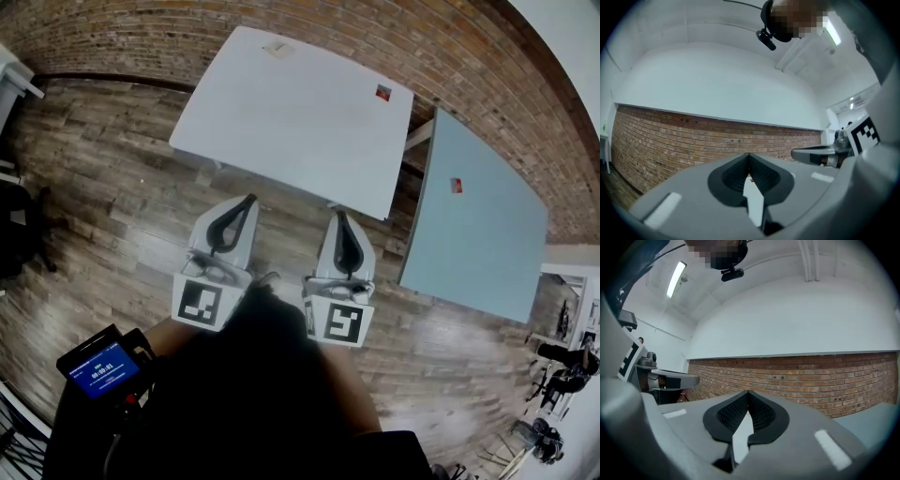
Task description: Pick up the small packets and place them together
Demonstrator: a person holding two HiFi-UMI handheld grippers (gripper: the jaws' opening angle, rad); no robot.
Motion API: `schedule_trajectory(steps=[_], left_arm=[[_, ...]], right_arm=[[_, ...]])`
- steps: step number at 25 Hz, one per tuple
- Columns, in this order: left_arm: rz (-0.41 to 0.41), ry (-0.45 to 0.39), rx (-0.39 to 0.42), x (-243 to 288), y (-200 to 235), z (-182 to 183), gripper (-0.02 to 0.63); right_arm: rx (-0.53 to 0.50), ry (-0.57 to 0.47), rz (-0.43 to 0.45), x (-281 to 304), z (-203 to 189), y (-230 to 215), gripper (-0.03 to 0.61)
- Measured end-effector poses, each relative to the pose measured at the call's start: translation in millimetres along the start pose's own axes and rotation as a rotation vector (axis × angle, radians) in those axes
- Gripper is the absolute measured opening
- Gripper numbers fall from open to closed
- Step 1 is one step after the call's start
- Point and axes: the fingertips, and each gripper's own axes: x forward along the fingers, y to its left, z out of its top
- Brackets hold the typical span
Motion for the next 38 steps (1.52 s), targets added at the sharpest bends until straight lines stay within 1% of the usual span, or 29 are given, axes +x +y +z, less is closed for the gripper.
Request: schedule_trajectory(steps=[4, 7, 9, 13, 17, 21, 24, 28, 31, 35, 38], left_arm=[[0.027, -0.016, 0.013, 12.5, 15.5, 6.6, 0.0], [0.056, -0.028, 0.048, 20.4, 32.4, 11.1, 0.0], [0.075, -0.037, 0.053, 24.5, 37.1, 9.7, 0.0], [0.103, -0.042, 0.067, 27.8, 20.0, -4.3, 0.0], [0.111, -0.01, 0.085, 25.2, 10.4, -19.4, 0.0], [0.125, -0.024, 0.057, 31.1, 11.6, -5.4, 0.0], [0.136, -0.036, 0.076, 33.4, 16.4, 1.3, 0.0], [0.127, -0.04, 0.096, 38.5, 19.2, -2.4, 0.0], [0.115, -0.056, 0.068, 52.1, 20.6, 0.1, 0.0], [0.079, -0.06, 0.053, 104.9, 46.4, -3.6, 0.0], [0.058, -0.058, 0.041, 135.2, 58.0, -4.7, 0.0]], right_arm=[[-0.008, -0.009, -0.008, 18.3, -4.8, -17.9, 0.003], [-0.006, -0.007, -0.011, 29.5, -10.1, -25.9, 0.005], [0.002, -0.004, -0.007, 30.9, -14.2, -31.2, 0.005], [0.01, -0.003, 0.03, 18.6, -28.1, -47.8, 0.005], [0.013, 0.009, 0.044, 11.5, -32.4, -58.1, 0.005], [0.018, 0.02, 0.047, 12.9, -28.0, -64.5, 0.009], [0.024, 0.022, 0.043, 10.8, -26.8, -69.9, 0.012], [0.025, 0.022, 0.036, 15.6, -31.1, -69.6, 0.012], [0.021, 0.024, 0.035, 29.9, -32.1, -66.7, 0.012], [0.012, 0.042, 0.016, 85.1, -37.2, -70.6, 0.012], [-0.002, 0.057, 0.008, 117.1, -36.6, -74.7, 0.012]])
